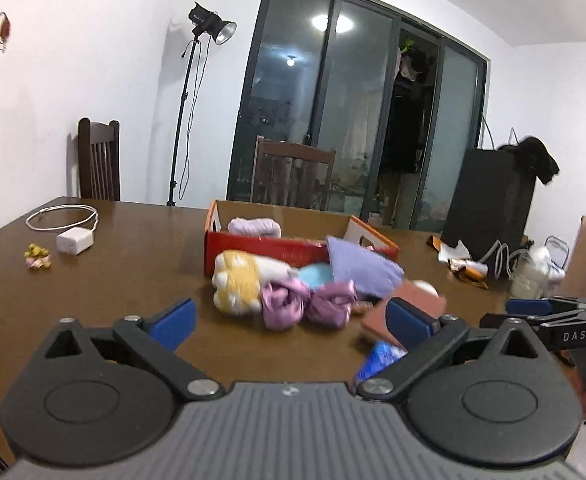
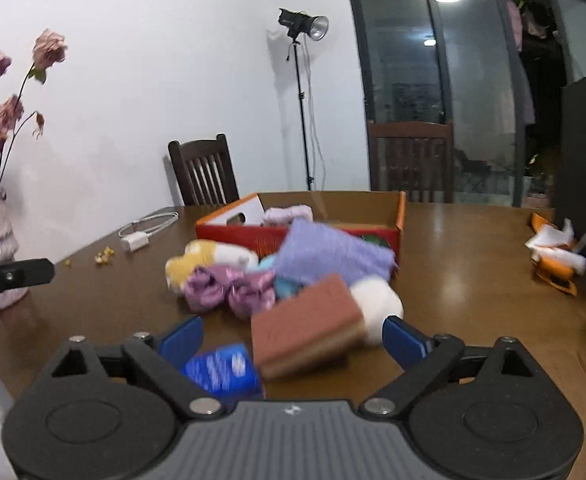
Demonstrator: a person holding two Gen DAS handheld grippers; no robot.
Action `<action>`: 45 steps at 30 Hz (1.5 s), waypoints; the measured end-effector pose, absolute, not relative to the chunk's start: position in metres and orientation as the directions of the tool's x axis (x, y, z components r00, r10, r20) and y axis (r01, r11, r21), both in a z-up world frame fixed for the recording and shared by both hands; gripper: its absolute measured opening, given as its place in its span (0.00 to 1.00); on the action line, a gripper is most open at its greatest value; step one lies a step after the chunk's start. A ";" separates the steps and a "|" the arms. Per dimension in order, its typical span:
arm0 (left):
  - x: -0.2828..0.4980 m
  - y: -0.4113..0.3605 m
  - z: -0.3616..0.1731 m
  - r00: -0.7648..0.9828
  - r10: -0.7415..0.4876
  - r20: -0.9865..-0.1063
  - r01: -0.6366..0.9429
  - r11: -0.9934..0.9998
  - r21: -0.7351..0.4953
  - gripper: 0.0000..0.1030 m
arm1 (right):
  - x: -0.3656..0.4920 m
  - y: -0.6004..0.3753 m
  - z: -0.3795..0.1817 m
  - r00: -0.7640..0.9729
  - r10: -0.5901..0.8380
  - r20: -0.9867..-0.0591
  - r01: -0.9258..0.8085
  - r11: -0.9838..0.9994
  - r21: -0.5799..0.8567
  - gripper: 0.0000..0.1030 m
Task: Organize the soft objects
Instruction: 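Reach both tools to the blue tissue pack and grasp it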
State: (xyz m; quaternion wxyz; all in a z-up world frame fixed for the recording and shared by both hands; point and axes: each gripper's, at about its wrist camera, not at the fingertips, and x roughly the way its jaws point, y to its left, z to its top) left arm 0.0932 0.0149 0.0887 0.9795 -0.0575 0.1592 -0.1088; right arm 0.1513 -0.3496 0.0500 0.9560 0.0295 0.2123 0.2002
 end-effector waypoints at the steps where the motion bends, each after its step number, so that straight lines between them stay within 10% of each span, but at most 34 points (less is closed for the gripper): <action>1: 0.083 0.015 0.086 0.928 -0.221 -0.299 0.184 0.972 -0.146 1.00 | 0.140 -0.351 0.048 0.834 0.389 -0.392 -0.363 0.921 0.141 0.94; 13: 0.074 -0.007 0.050 0.884 -0.276 -0.377 0.245 0.961 -0.128 1.00 | 0.080 -0.371 0.022 0.896 0.286 -0.340 -0.251 0.957 0.144 0.98; 21: 0.104 -0.063 0.023 0.872 -0.350 -0.341 0.340 0.936 -0.092 1.00 | 0.088 -0.372 0.007 0.912 0.276 -0.305 -0.230 0.957 0.177 0.71; 25: 0.135 -0.085 0.013 0.824 -0.375 -0.424 0.351 0.926 -0.135 0.98 | 0.094 -0.369 -0.001 0.897 0.290 -0.334 -0.236 0.952 0.192 0.68; 28: 0.149 -0.081 0.006 0.808 -0.351 -0.473 0.308 0.936 -0.168 0.76 | 0.097 -0.364 -0.004 0.886 0.310 -0.344 -0.257 0.947 0.192 0.65; 34: 0.149 -0.035 0.003 0.861 -0.197 -0.469 0.128 0.976 -0.176 0.77 | 0.110 -0.349 -0.005 0.864 0.359 -0.354 -0.306 0.931 0.197 0.65; 45: 0.187 -0.031 0.007 0.775 -0.387 -0.499 0.199 0.900 -0.389 0.76 | 0.182 -0.311 -0.023 0.763 0.507 -0.401 -0.337 0.841 0.422 0.44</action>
